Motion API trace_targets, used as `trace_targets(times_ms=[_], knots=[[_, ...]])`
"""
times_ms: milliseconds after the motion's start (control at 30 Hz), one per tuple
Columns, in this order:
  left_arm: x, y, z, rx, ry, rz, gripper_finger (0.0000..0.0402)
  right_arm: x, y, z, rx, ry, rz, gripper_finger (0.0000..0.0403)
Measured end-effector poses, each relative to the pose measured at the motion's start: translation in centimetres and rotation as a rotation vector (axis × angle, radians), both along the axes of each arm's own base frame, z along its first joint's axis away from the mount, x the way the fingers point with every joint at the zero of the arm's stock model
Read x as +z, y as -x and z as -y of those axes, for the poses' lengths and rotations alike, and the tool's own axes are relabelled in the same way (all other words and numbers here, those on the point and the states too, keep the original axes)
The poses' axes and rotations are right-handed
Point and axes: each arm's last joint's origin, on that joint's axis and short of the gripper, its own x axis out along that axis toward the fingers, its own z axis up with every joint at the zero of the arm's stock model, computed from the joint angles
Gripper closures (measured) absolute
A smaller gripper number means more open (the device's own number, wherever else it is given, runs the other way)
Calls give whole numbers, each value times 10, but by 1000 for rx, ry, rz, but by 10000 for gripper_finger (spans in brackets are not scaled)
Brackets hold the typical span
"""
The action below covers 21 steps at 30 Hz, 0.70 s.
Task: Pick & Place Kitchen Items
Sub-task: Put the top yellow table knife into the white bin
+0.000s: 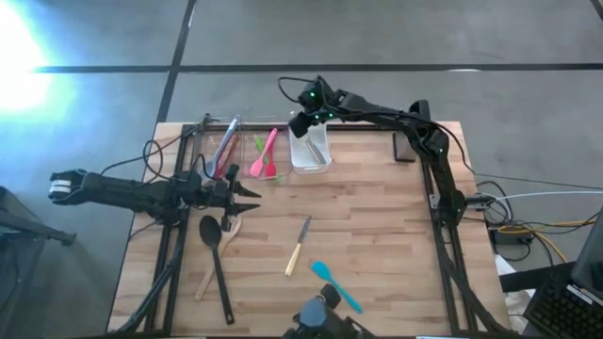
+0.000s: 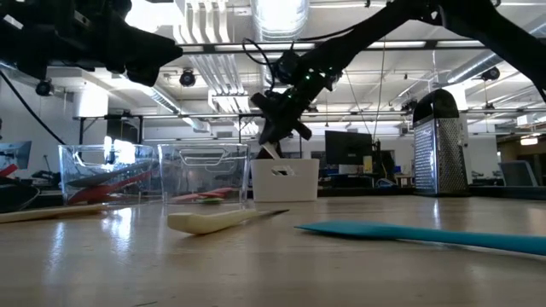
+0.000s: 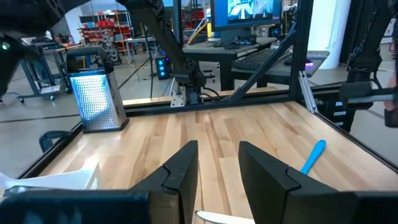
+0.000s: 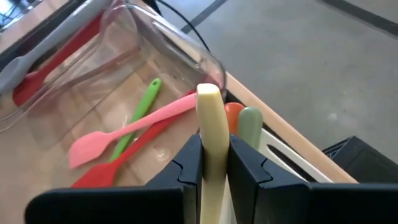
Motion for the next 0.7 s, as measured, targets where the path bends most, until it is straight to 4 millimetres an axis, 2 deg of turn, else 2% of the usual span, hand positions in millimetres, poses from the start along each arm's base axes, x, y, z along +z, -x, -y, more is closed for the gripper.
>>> trace_targets(times_ms=[367,700], knots=[[0,0,0,1,-17,3,282,-18,11,9,-39,-28,-10,368],[0,0,-1,8,-25,4,282,-20,12,11,-44,-29,-10,368]])
